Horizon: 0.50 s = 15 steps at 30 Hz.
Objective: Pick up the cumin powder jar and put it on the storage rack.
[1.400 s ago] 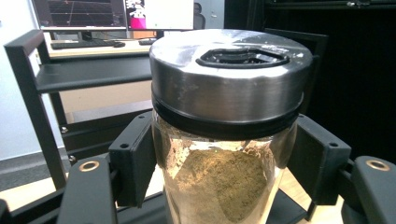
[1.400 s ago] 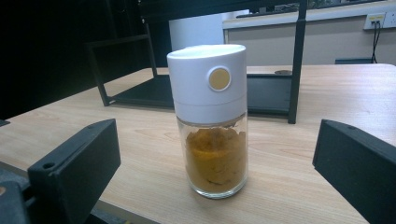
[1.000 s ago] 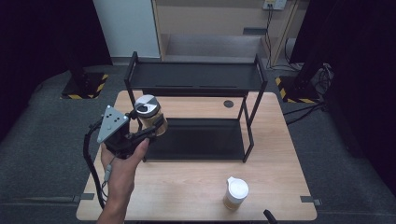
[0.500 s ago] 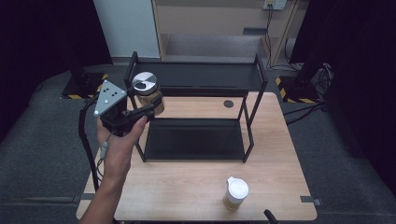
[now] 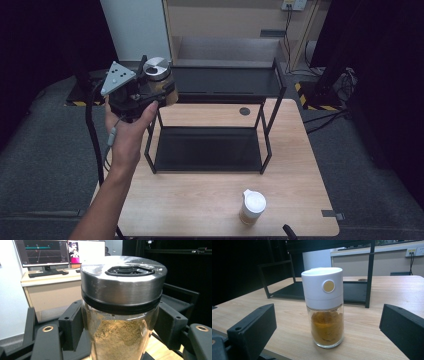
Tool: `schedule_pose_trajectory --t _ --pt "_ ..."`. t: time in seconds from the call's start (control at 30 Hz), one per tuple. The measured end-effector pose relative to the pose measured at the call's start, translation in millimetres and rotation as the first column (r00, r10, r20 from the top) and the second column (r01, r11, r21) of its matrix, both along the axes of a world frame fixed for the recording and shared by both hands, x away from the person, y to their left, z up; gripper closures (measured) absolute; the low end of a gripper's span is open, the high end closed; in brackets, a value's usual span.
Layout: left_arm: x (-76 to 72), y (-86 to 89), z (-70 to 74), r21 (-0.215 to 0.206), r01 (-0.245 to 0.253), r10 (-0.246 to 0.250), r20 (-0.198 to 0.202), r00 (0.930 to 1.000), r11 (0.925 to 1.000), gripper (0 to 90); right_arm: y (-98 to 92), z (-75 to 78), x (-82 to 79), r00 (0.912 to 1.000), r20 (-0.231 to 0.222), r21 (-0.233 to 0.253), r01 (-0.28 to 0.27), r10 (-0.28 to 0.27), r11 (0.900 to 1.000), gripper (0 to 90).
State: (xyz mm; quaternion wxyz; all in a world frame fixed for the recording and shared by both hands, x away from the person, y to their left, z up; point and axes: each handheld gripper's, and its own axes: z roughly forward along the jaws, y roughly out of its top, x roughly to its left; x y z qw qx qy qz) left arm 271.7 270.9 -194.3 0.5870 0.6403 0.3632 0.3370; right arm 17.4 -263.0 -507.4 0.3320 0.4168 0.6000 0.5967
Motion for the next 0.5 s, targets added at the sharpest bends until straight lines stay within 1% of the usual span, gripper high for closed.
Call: schedule_pose_trajectory --t 0.13,0.23,0.3,0.4,0.47,0.5 --pt "13.2 -2.7 6.1 0.005 0.002 -0.002 0.002 1.0 1.0 30.7 -0.5 0.0 0.7 1.0 -0.003 0.0 0.003 -0.003 1.0 0.8" --pt "21.9 -7.2 11.6 0.02 -0.007 0.007 -0.004 1.0 0.9998 30.7 -0.7 -0.5 1.6 1.0 -0.004 0.0 0.005 -0.005 1.0 0.8" --pt "27.4 -9.8 13.4 0.024 -0.013 0.013 -0.003 0.9999 0.9996 30.7 -0.7 -0.7 1.9 1.0 -0.005 0.0 0.008 -0.008 1.0 0.8" --pt "35.8 -14.8 16.2 0.04 -0.028 0.029 -0.006 0.9996 0.9988 30.7 -1.2 -0.8 2.4 0.9999 -0.007 0.003 0.009 -0.009 1.0 0.8" --pt "41.5 -16.8 16.9 0.039 -0.035 0.035 -0.012 0.9993 0.9986 30.7 -1.8 -1.0 2.9 1.0 -0.005 0.002 0.008 -0.008 1.0 0.8" --pt "43.9 -18.1 15.7 0.037 -0.039 0.039 -0.008 0.9992 0.9986 30.7 -2.0 -1.1 3.1 1.0 -0.005 0.001 0.007 -0.007 1.0 0.8"
